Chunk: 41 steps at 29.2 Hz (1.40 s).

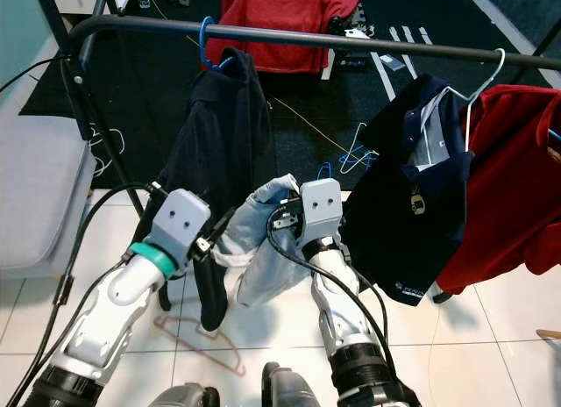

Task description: Hang hanger

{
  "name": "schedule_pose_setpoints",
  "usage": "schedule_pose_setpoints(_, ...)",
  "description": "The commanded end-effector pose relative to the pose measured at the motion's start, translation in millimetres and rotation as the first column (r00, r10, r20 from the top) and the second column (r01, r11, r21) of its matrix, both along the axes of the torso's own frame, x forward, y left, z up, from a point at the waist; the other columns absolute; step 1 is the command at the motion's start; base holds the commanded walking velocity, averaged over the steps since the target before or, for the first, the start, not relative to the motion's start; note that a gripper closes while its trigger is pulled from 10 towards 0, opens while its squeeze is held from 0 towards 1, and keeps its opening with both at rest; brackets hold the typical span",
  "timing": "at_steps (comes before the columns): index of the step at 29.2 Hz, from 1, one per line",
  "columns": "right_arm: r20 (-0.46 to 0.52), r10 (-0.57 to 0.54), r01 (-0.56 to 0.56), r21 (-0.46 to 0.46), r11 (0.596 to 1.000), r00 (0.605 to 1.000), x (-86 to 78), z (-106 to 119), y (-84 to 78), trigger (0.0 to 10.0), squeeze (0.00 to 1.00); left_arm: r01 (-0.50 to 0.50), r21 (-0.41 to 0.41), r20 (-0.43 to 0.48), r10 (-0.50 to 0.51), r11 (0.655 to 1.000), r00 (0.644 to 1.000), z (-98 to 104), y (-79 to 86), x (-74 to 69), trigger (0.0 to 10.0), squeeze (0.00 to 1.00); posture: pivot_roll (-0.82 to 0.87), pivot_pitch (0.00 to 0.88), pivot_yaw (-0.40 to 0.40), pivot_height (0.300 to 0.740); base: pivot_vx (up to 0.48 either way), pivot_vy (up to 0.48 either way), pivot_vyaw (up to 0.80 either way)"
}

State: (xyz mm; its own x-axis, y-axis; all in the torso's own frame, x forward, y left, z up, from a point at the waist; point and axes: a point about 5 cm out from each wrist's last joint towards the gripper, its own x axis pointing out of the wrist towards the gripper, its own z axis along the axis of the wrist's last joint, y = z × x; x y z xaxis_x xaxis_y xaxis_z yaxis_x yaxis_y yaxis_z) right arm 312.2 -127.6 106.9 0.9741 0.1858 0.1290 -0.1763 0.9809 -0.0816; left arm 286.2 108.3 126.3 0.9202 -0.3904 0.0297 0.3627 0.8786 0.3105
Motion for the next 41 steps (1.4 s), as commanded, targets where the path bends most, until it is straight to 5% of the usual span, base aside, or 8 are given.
schedule_pose_setpoints(1,-0.009,-0.015,0.015,-0.017,1.000,1.000,-3.9,-5,-4.0,10.0,0.00,-0.008,-0.067,0.004,0.008,0.998,1.000,8,4.5,-0.6,10.0,0.00,-0.04,0.094,-0.014,0.740,0.000,0.000,0.00)
schedule_pose_setpoints(14,-0.006,-0.039,0.039,-0.022,0.999,0.999,-7.9,-7,-6.8,10.0,0.00,-0.157,-0.169,0.331,0.206,0.973,0.921,129,18.6,51.6,10.0,0.00,-0.06,0.095,0.004,0.740,0.000,0.000,0.00)
schedule_pose_setpoints(15,-0.003,-0.040,0.040,-0.021,0.999,0.999,-8.5,-7,-6.1,10.0,0.00,-0.176,-0.156,0.318,0.218,0.972,0.923,130,19.3,58.2,10.0,1.00,-0.06,0.097,0.008,0.740,0.000,0.000,0.00)
schedule_pose_setpoints(27,-0.009,-0.067,0.067,-0.020,0.998,0.998,-15.1,-10,-11.0,10.0,0.00,-0.323,-0.123,0.126,0.337,0.938,0.933,114,30.5,88.7,10.0,1.00,-0.08,0.120,0.026,0.740,0.000,0.000,0.00)
schedule_pose_setpoints(28,-0.008,-0.069,0.069,-0.019,0.997,0.998,-15.1,-9,-10.9,10.0,0.00,-0.359,-0.110,0.103,0.369,0.927,0.923,112,35.9,94.4,10.0,0.00,-0.08,0.123,0.030,0.740,0.000,0.000,0.00)
schedule_pose_setpoints(33,-0.003,-0.073,0.073,-0.017,0.997,0.997,-14.5,-8,-11.3,10.0,0.00,-0.295,-0.048,0.038,0.297,0.954,0.954,110,40.2,102.9,10.0,0.00,-0.08,0.121,0.036,0.740,0.000,0.000,0.00)
schedule_pose_setpoints(38,0.001,-0.084,0.084,-0.012,0.996,0.996,-13.0,-7,-12.5,10.0,0.00,-0.166,0.036,-0.013,0.166,0.986,0.986,111,41.6,107.1,0.8,0.00,-0.07,0.115,0.041,0.740,0.000,0.000,0.00)
schedule_pose_setpoints(41,0.006,-0.085,0.085,-0.011,0.996,0.996,-11.7,-5,-12.3,10.0,0.00,-0.132,0.064,-0.015,0.133,0.989,0.991,108,36.1,107.1,0.0,0.00,-0.08,0.112,0.040,0.740,0.000,0.000,0.00)
